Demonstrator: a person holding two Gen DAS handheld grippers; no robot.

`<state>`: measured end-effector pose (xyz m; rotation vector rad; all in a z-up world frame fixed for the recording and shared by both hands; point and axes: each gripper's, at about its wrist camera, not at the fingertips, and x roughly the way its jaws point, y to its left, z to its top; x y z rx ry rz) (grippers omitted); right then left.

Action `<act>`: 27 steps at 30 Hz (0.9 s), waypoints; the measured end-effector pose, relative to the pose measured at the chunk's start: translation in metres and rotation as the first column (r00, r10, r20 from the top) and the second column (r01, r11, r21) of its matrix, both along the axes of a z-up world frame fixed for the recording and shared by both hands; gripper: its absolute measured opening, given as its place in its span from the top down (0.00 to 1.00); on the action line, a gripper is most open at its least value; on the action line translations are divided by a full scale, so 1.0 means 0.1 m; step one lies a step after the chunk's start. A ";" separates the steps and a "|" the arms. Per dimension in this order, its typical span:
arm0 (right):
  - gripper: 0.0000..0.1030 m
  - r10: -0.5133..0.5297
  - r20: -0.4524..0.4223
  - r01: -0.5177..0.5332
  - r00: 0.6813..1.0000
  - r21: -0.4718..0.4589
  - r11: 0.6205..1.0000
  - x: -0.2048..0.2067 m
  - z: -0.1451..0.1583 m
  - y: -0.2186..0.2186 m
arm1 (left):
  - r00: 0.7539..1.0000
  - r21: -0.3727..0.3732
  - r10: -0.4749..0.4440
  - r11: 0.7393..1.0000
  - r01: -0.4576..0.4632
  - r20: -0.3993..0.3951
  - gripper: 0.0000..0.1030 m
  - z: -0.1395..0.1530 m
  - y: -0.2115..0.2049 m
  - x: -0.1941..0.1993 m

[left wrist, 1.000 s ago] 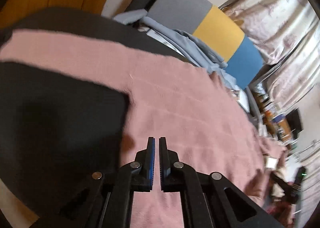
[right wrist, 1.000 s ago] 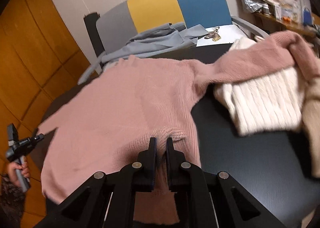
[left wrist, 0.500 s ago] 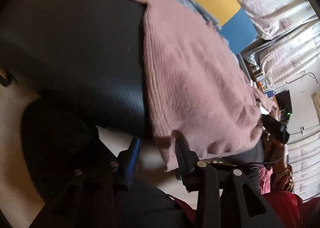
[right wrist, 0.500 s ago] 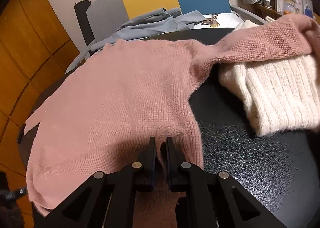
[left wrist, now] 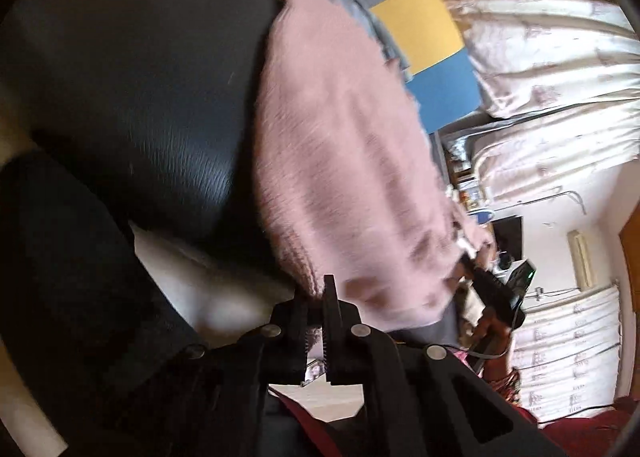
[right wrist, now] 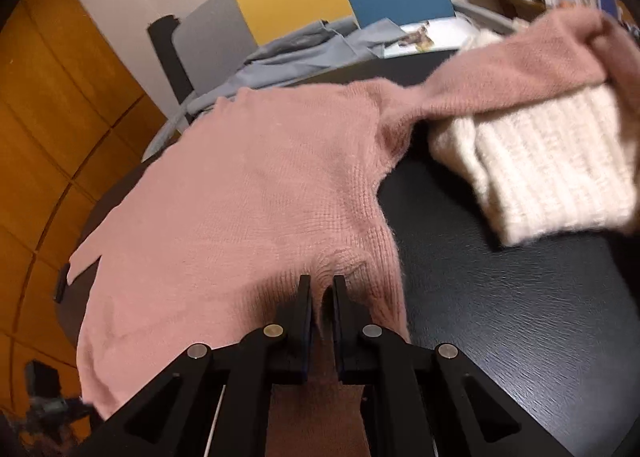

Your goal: Fold clothes

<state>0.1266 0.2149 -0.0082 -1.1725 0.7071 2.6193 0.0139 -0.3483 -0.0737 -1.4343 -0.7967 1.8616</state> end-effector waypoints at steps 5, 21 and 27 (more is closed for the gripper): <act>0.91 0.051 -0.016 -0.051 0.999 -0.004 0.999 0.39 0.32 -0.16 | 0.998 0.040 -0.011 0.999 0.013 -0.064 0.96 0.42 -0.15 -0.11; 0.63 0.081 0.188 -0.093 0.979 0.055 0.994 1.06 -0.09 -0.27 | 0.989 -0.613 -0.084 0.790 -0.009 -0.124 0.92 0.33 0.11 -0.27; 0.63 0.116 0.020 -0.117 0.993 0.129 0.985 0.85 0.32 -0.27 | 0.920 -0.579 -0.114 0.803 -0.137 -0.376 0.86 0.82 0.59 -0.59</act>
